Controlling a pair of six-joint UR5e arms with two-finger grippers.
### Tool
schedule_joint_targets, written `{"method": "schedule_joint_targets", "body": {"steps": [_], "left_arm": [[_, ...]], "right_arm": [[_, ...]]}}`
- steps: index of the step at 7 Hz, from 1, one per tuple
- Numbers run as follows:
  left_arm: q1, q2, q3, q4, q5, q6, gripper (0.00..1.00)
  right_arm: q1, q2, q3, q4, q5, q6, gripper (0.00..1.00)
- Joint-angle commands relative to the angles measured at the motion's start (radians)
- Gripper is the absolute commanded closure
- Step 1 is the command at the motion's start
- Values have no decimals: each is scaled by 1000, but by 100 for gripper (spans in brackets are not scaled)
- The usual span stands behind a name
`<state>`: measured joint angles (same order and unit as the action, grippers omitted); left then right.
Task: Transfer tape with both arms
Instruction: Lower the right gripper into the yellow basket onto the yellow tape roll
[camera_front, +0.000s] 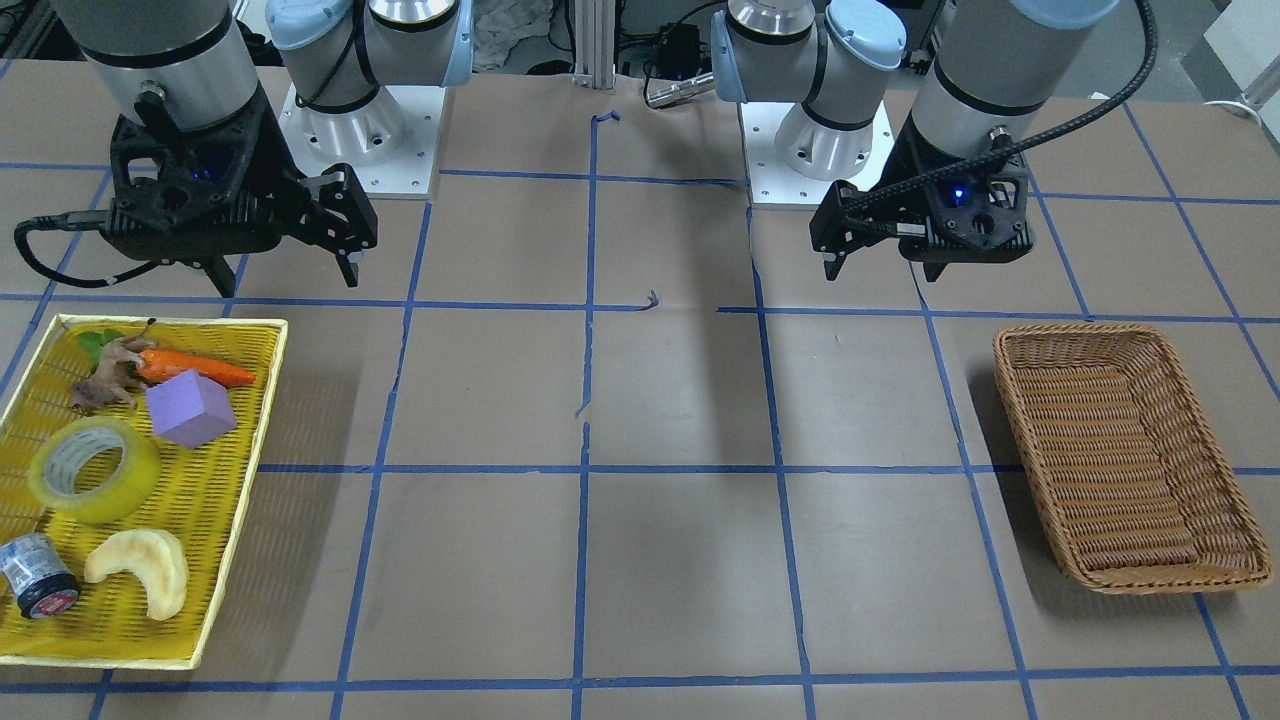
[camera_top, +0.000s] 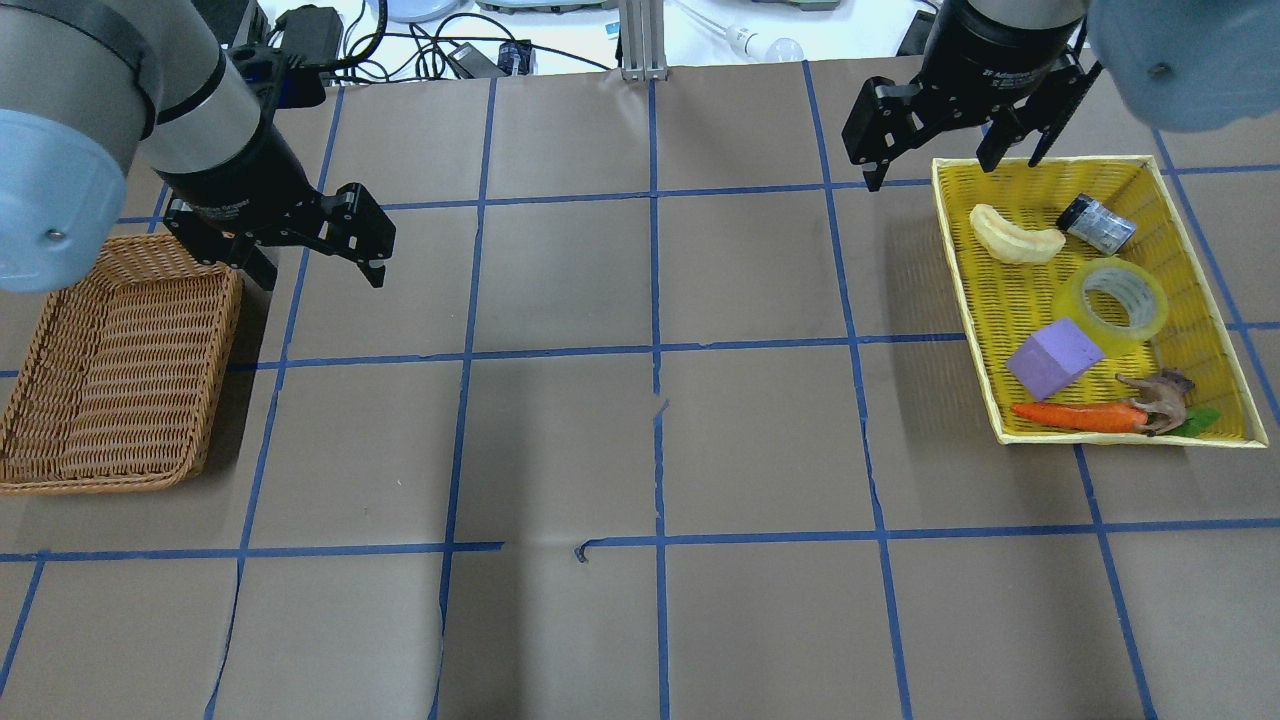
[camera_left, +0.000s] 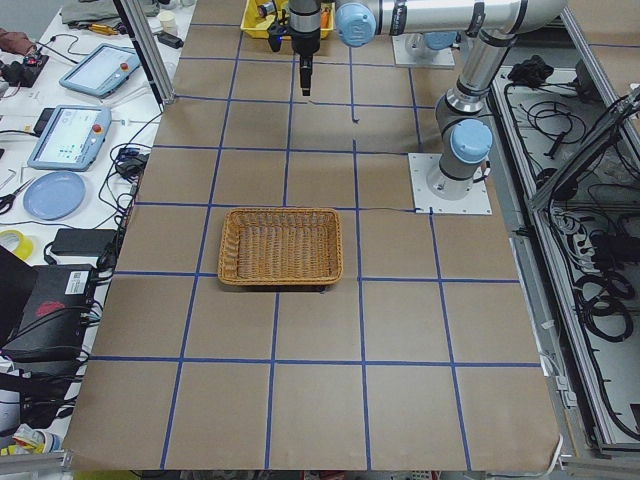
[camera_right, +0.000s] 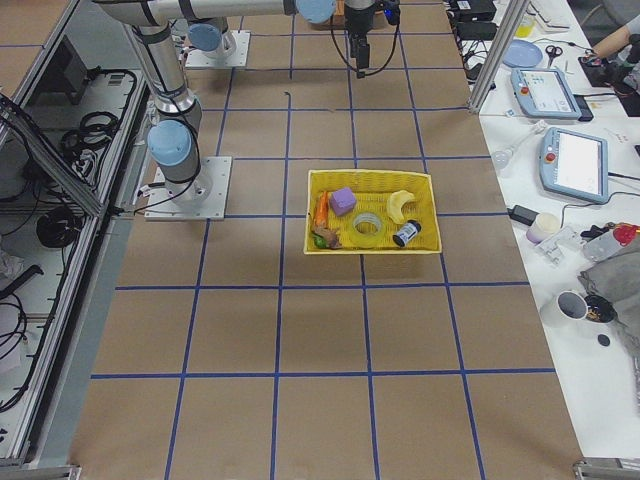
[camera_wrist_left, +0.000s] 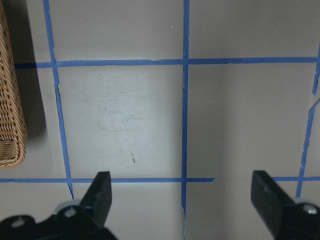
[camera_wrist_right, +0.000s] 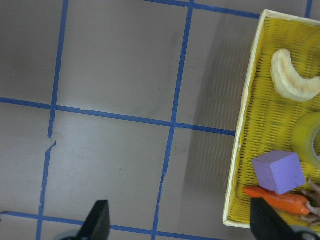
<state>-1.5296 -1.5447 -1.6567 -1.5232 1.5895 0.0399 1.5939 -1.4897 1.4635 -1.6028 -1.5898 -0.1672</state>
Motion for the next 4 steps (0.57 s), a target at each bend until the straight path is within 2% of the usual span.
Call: {"method": "schedule_joint_targets", "body": {"steps": [1, 4], "left_arm": [[0, 0, 0, 0, 1, 0, 0], [-1, -1, -3, 0, 0, -2, 0]], "right_arm": [[-102, 61, -9, -3, -10, -282, 0], [-346, 169, 23, -26, -61, -736, 0]]}}
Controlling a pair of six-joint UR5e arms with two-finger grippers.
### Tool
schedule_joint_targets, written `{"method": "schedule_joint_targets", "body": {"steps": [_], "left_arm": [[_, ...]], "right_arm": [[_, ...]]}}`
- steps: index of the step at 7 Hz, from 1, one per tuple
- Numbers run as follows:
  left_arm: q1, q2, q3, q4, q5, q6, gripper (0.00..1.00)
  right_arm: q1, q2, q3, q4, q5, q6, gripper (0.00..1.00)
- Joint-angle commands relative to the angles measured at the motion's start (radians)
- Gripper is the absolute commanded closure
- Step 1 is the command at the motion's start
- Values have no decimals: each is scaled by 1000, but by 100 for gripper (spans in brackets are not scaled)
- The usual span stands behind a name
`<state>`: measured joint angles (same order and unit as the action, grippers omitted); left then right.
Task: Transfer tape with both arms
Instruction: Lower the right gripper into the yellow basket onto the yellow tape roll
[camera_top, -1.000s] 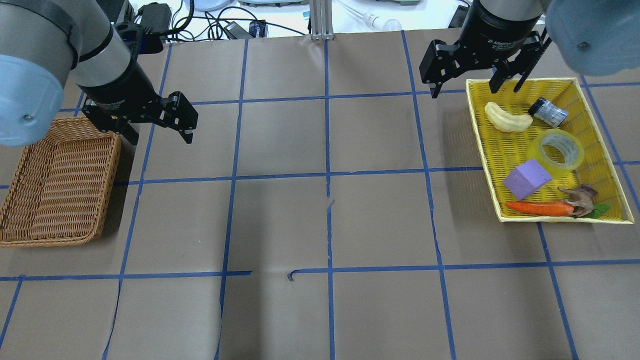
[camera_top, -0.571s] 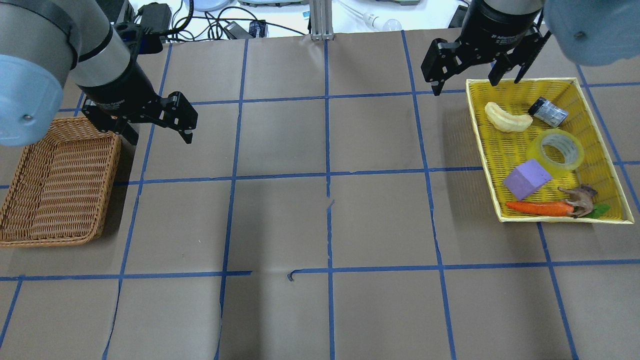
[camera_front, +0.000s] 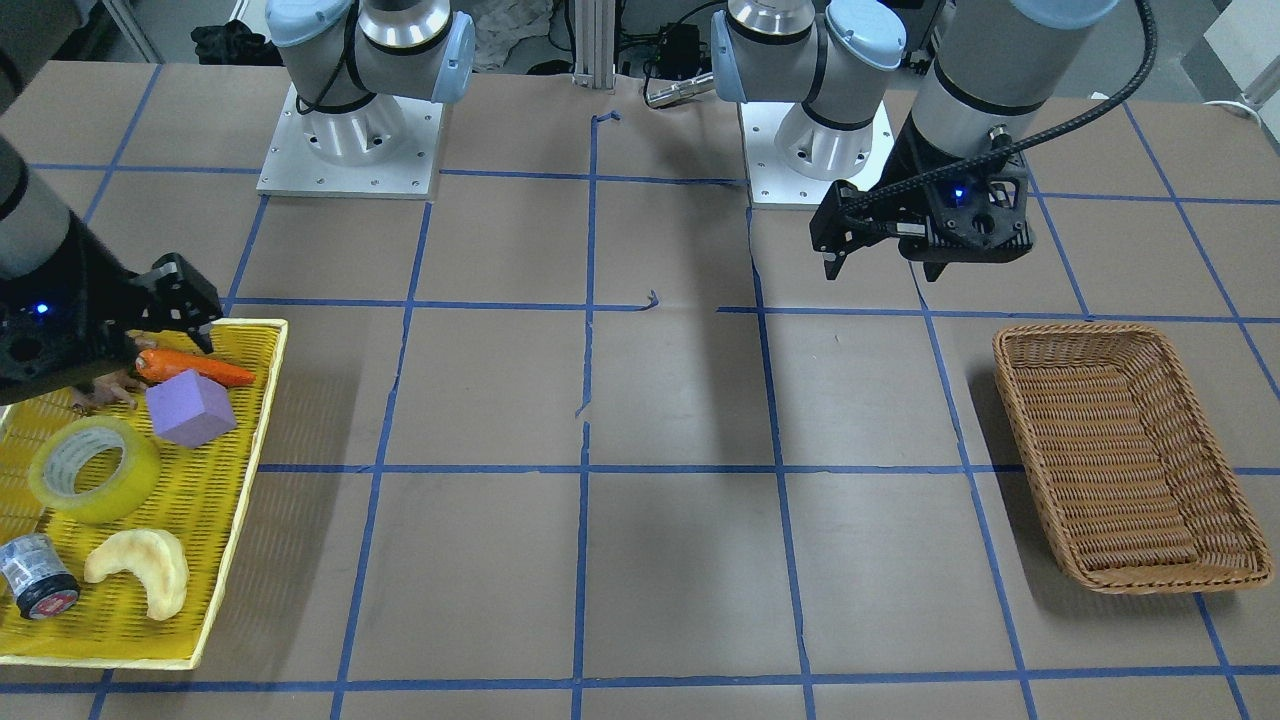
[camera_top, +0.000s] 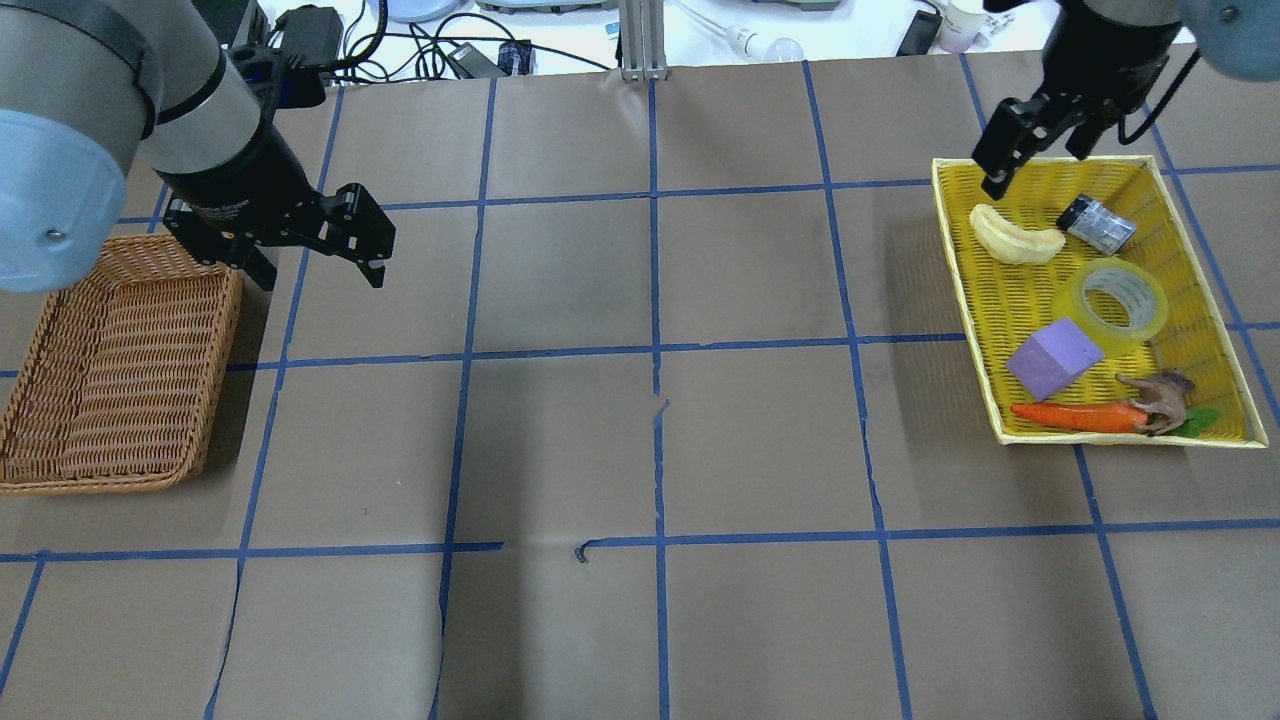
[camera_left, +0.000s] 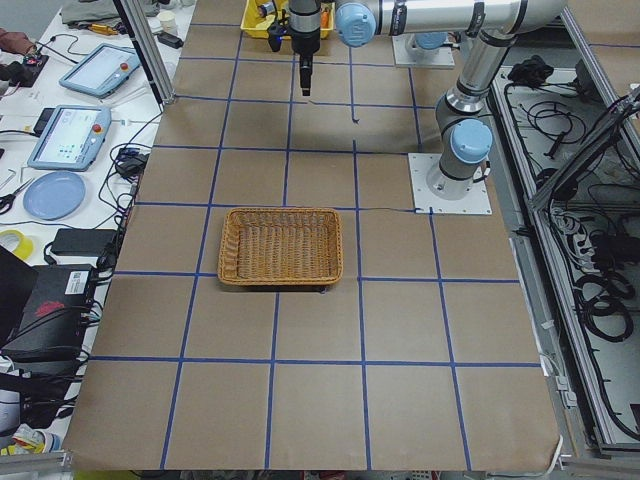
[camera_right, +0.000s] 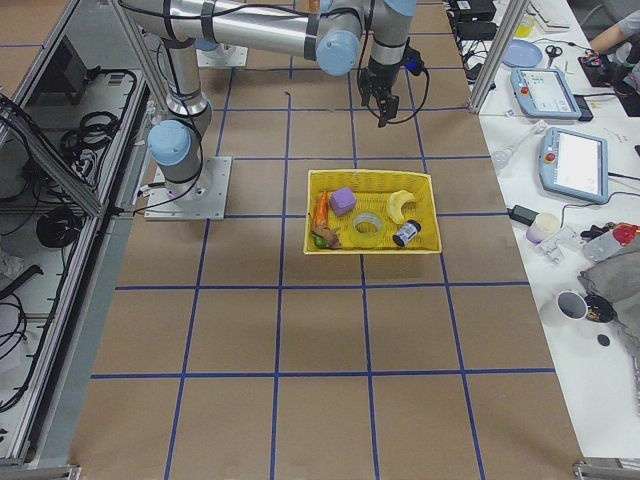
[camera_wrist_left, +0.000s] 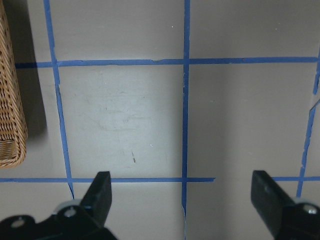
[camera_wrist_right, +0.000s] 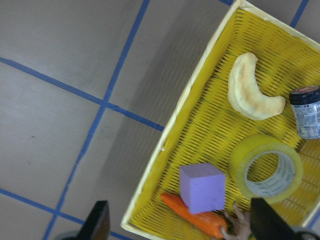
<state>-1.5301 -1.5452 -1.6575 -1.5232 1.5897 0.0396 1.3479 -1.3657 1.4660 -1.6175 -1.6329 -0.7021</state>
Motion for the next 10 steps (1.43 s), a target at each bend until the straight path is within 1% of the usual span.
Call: {"method": "schedule_joint_targets", "body": {"steps": [1, 2, 3, 4, 5, 6, 7, 8, 9, 10], "left_arm": [[1, -1, -1, 0, -2, -1, 0], [1, 0, -1, 0, 1, -1, 0], [-2, -1, -2, 2, -4, -1, 0], [-1, -1, -1, 5, -4, -1, 0], [1, 0, -1, 2, -1, -1, 0], [-1, -1, -1, 6, -4, -1, 0], [-1, 0, -1, 6, -2, -1, 0], [1, 0, 1, 11, -4, -1, 0], [1, 0, 1, 9, -4, -1, 0], [1, 0, 1, 9, -2, -1, 0]], "right_arm": [[-178, 69, 83, -107, -12, -349, 0], [-225, 98, 170, -289, -8, -529, 0], [-277, 146, 224, -437, -5, -641, 0], [-298, 221, 223, -532, -5, -734, 0], [-302, 246, 226, -560, -4, -763, 2], [-302, 255, 231, -568, 10, -751, 21], [-302, 273, 231, -571, 11, -748, 30], [-302, 289, 218, -584, 12, -734, 30], [-302, 299, 218, -590, 13, -714, 49], [-302, 300, 220, -590, 12, -680, 88]]}}
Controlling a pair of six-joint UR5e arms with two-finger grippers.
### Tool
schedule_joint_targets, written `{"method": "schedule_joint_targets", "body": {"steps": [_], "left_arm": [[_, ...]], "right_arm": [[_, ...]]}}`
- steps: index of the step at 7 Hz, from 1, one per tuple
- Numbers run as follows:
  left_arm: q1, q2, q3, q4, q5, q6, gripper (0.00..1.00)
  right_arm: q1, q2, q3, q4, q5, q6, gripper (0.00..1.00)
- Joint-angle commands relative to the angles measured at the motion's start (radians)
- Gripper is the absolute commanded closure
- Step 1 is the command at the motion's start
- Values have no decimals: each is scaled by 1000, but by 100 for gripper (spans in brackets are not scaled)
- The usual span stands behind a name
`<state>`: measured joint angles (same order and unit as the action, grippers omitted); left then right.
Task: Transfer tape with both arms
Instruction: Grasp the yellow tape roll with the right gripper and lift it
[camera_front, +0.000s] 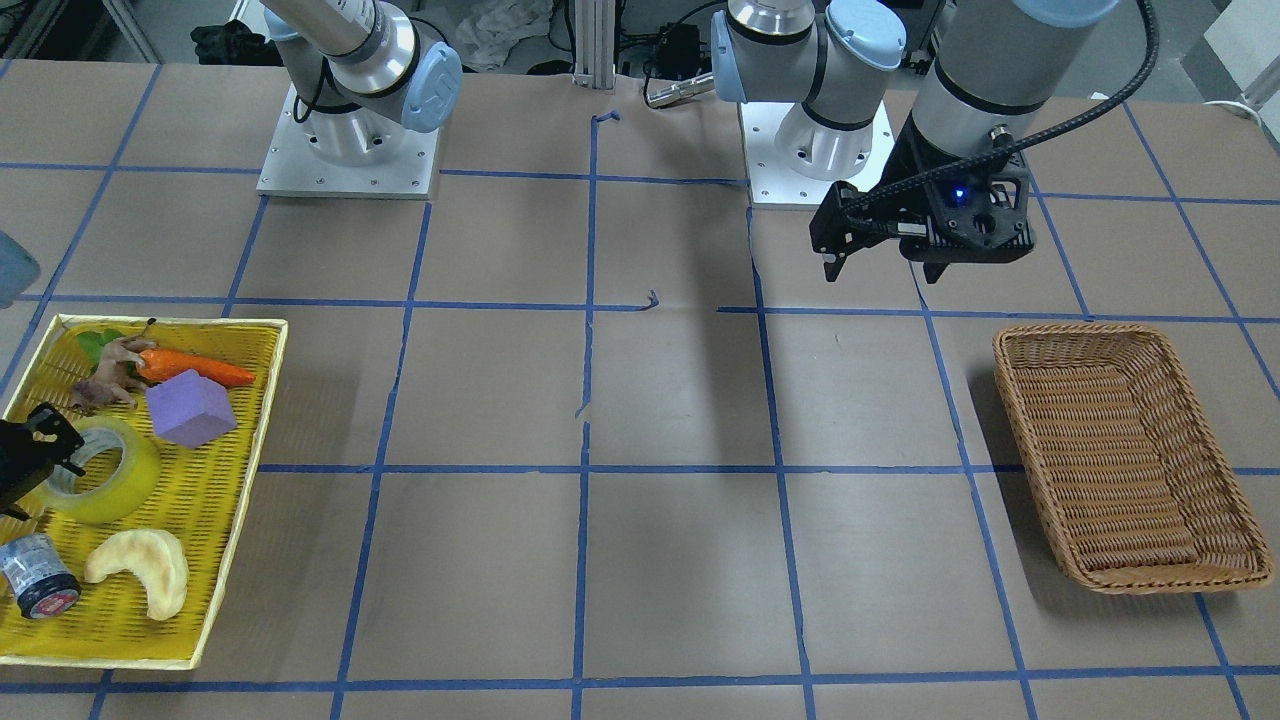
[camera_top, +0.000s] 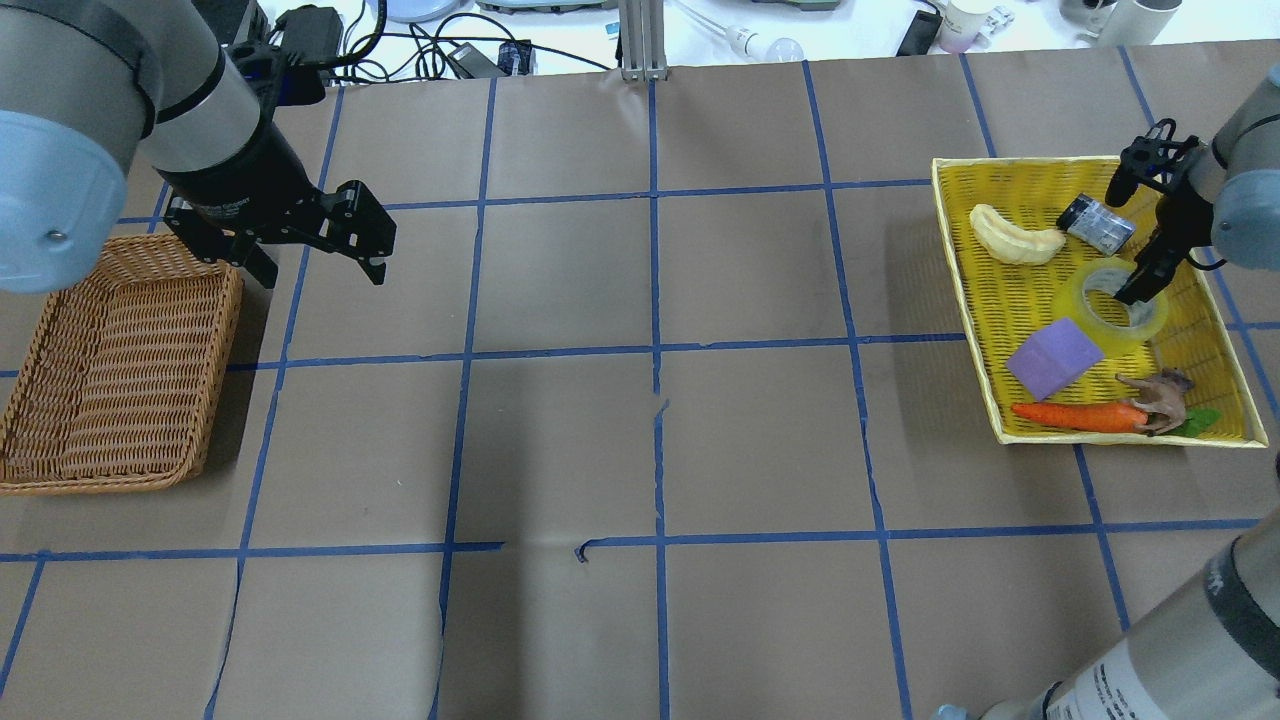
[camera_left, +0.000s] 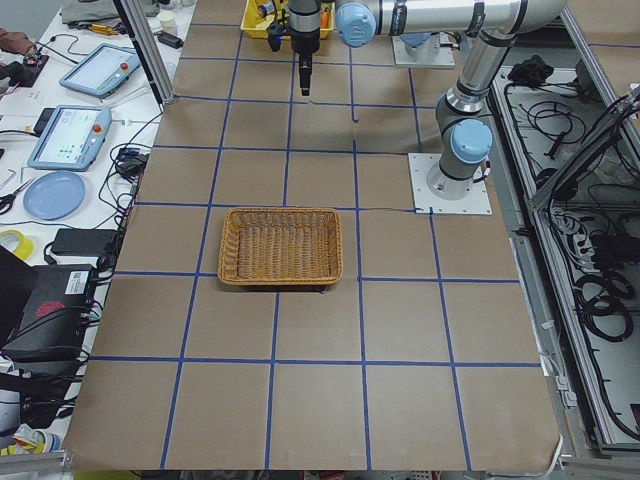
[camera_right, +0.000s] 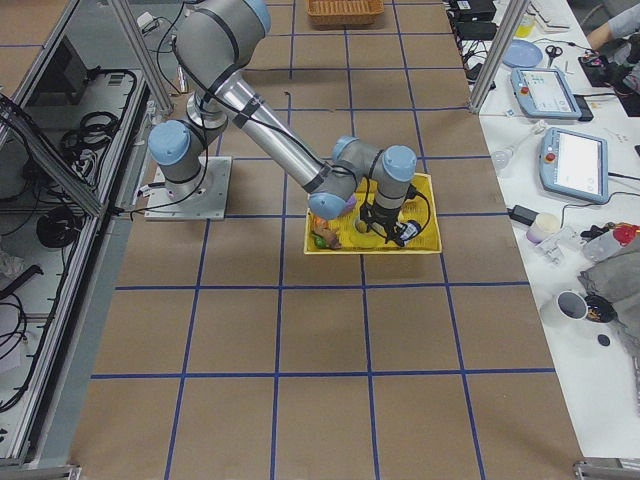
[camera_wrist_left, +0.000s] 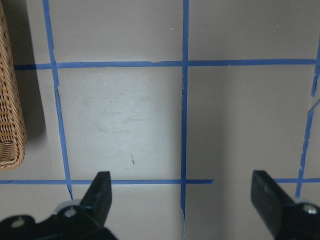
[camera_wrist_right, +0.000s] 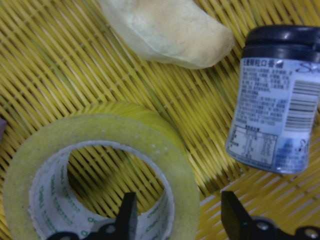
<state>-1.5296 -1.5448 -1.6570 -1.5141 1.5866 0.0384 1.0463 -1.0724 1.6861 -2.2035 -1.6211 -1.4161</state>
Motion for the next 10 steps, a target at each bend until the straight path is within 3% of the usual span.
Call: {"method": "schedule_joint_targets", "body": {"steps": [1, 4, 6, 8, 10], "left_arm": [[2, 3, 0, -6, 4, 2, 0], [8, 0, -1, -1, 35, 2, 0], [8, 0, -1, 2, 33, 2, 0], [8, 0, -1, 0, 33, 2, 0], [8, -1, -1, 0, 32, 2, 0]], "right_arm": [[0, 5, 0, -4, -2, 48, 100], [0, -35, -43, 16, 7, 89, 100], [43, -72, -133, 147, 73, 249, 100], [197, -77, -205, 195, 57, 427, 100], [388, -61, -227, 231, 69, 805, 100]]}}
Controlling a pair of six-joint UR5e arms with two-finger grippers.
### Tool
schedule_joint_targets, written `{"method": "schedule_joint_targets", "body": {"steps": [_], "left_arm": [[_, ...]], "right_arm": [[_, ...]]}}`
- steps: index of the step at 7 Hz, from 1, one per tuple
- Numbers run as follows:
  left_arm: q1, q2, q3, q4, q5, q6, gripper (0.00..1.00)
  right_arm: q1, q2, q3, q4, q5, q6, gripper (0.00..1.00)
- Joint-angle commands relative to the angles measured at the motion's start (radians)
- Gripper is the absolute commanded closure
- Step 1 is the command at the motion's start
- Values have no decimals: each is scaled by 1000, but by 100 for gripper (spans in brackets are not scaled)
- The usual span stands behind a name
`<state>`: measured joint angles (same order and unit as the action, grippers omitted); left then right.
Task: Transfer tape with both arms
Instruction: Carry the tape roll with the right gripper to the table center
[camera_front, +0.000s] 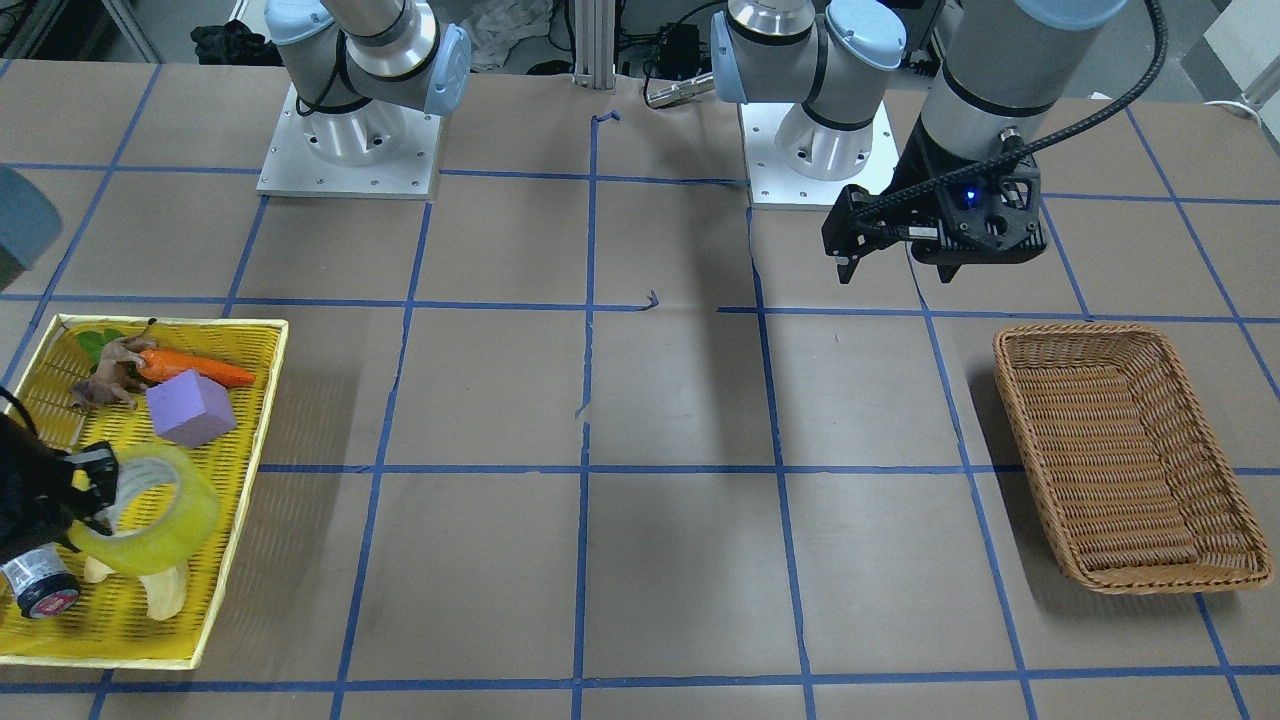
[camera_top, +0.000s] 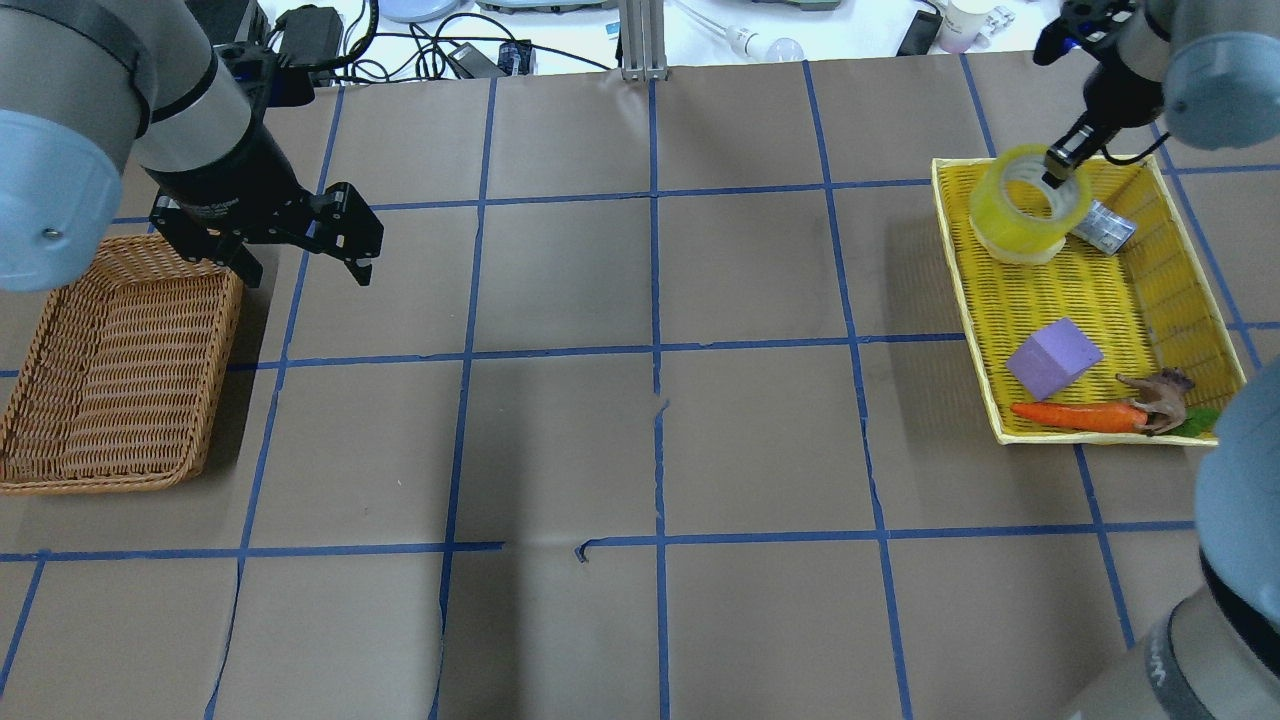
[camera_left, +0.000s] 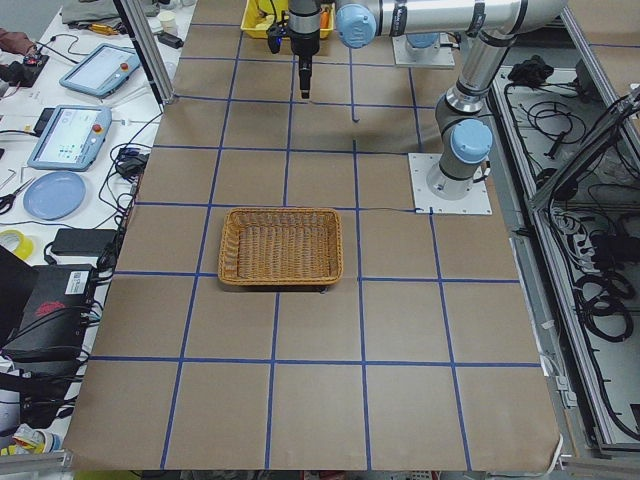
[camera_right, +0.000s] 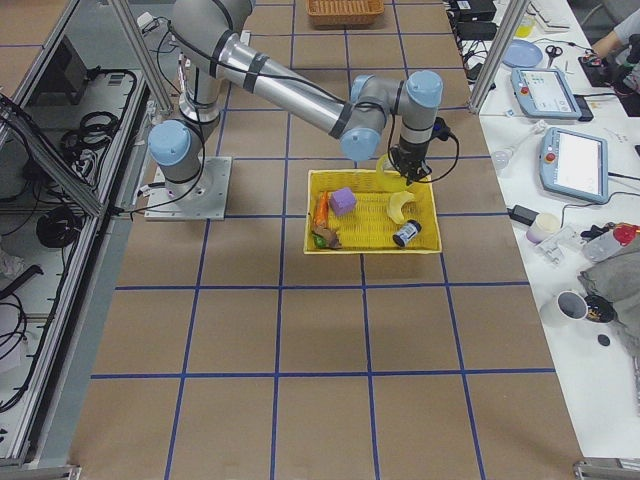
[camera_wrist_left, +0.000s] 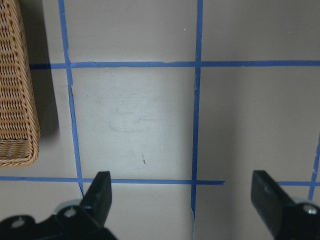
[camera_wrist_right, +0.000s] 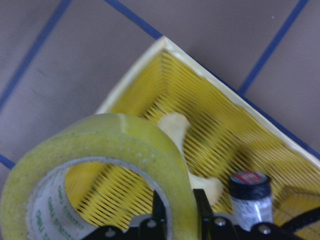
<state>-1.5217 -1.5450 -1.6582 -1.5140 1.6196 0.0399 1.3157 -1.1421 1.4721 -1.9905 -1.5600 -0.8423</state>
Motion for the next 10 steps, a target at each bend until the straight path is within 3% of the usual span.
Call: {"method": "schedule_joint_targets", "body": {"steps": [1, 3, 4, 9, 10], "left_arm": [[0, -1, 2, 3, -1, 0, 0], [0, -1, 3, 5, -1, 0, 0], [0, 0, 2, 5, -1, 0, 0], [2, -1, 3, 5, 0, 0, 0], [0, -1, 2, 5, 0, 0, 0]], "right_arm": [[248, 25, -15, 15, 3, 431, 100], [460, 123, -70, 12, 3, 830, 100], [509, 165, -88, 10, 8, 923, 100], [548, 265, -157, 12, 0, 890, 100], [548, 269, -148, 10, -6, 887, 59]]}}
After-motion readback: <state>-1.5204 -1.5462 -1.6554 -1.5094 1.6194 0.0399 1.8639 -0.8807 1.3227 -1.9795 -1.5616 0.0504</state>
